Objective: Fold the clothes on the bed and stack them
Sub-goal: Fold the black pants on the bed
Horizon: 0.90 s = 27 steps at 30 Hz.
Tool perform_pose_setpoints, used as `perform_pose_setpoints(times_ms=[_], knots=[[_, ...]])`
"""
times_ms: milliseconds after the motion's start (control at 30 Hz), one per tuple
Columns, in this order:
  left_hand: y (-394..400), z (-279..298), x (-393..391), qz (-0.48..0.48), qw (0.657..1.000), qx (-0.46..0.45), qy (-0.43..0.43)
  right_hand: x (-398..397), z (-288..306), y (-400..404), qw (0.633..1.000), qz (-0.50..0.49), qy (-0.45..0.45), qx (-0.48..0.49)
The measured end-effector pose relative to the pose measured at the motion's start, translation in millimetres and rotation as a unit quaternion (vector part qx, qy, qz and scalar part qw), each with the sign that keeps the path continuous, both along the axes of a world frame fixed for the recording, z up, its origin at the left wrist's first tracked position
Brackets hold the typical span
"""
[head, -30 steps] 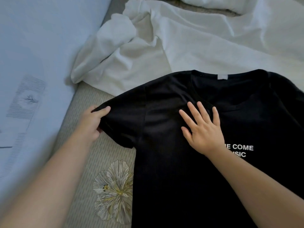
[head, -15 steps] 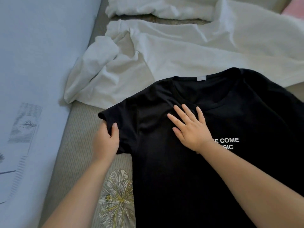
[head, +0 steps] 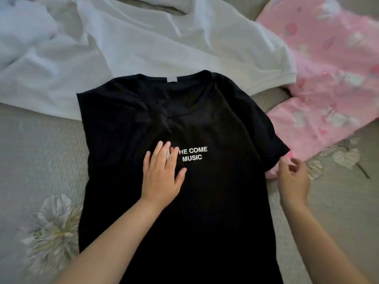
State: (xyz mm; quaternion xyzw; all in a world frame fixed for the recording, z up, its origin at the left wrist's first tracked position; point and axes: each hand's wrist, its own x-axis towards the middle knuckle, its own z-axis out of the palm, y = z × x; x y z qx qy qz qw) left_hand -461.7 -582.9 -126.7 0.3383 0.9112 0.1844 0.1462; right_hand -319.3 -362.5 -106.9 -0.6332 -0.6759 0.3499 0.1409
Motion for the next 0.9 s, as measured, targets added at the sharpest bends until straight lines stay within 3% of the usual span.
perform_pose_setpoints(times_ms=[67, 200, 333, 500, 600, 767, 900], knots=[[-5, -10, 19, 0.007, 0.998, -0.06, 0.005, 6, -11, 6, 0.996, -0.041, 0.005, -0.083], [-10, -22, 26, 0.007, 0.993, -0.113, 0.027, -8, -19, 15, 0.999, 0.014, -0.035, -0.03], [-6, -21, 26, 0.029, 0.991, -0.13, 0.006, -21, -18, 19, 0.997, 0.023, -0.052, -0.05], [-6, -21, 26, 0.032, 0.991, -0.128, 0.0, -25, 5, 33, 0.996, -0.001, 0.051, 0.075], [-5, -21, 27, 0.04, 0.992, -0.122, 0.013, -36, 25, 59, 0.988, 0.0, 0.068, 0.139], [-2, -17, 26, 0.049, 0.99, -0.125, 0.034, -42, 21, 84, 0.991, -0.055, 0.039, 0.113], [-3, -15, 25, 0.048, 0.99, -0.13, 0.038, -50, 30, 81, 0.993, 0.0, 0.025, 0.117]])
